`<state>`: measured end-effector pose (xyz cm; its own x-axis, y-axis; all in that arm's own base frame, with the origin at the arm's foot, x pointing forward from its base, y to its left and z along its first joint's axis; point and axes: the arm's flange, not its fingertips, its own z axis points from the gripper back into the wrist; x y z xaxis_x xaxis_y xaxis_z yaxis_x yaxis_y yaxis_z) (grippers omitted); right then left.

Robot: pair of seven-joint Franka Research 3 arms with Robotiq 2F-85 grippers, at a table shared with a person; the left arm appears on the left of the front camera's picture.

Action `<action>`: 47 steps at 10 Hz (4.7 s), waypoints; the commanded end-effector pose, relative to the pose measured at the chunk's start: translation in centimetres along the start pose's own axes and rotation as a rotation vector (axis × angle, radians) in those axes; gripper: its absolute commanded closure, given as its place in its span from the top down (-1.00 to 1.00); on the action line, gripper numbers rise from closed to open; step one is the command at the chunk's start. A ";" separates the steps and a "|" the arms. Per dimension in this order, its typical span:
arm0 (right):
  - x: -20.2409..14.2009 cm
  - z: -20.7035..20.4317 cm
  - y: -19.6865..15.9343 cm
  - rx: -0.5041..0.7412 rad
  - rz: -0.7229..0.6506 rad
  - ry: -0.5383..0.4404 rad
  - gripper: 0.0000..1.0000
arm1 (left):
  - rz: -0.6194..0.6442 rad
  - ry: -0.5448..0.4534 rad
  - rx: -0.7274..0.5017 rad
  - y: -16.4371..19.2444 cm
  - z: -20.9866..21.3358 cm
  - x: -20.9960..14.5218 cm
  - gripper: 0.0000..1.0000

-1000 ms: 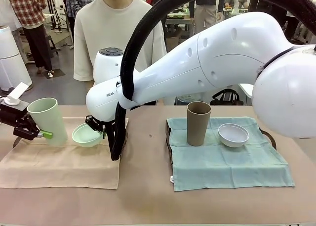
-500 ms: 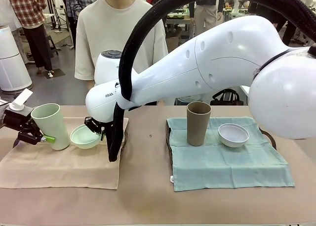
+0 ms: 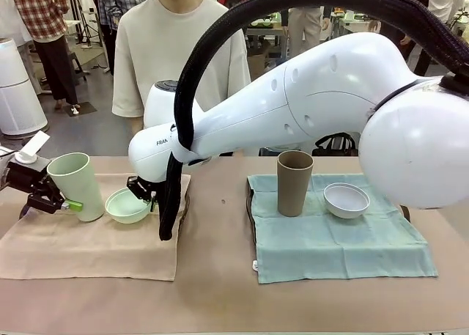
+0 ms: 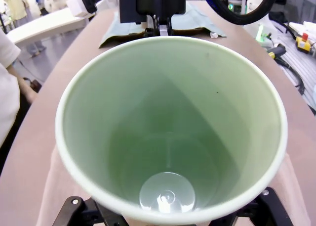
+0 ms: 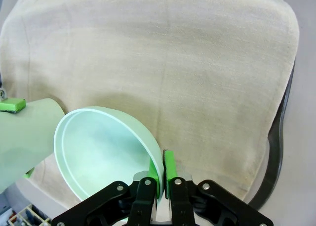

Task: Set up a tray with a mat and arrange the tableware.
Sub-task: Place the Picnic Bowl and Reusable plastic cup back onto the Handle tray in front of the human's position.

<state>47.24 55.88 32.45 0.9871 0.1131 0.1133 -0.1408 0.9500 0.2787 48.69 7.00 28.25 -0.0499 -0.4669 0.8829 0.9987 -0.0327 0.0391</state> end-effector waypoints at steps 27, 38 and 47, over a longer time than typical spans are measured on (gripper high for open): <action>-10.1 25.2 -6.2 -0.317 0.062 -0.123 0.50 | 0.771 0.878 0.453 -5.3 1.9 28.4 1.00; -9.9 25.0 -5.8 -0.310 0.052 -0.131 0.50 | 0.715 0.912 0.476 -5.9 1.4 27.6 1.00; -18.5 32.6 -9.1 -0.170 -0.002 -0.191 1.00 | 0.946 0.762 0.413 -7.8 4.0 29.5 1.00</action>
<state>28.36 40.99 60.09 0.9443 0.1283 0.3031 -0.1468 0.9884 0.0389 40.62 -3.60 54.14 0.7561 -0.6385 0.1436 0.6532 0.7499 -0.1049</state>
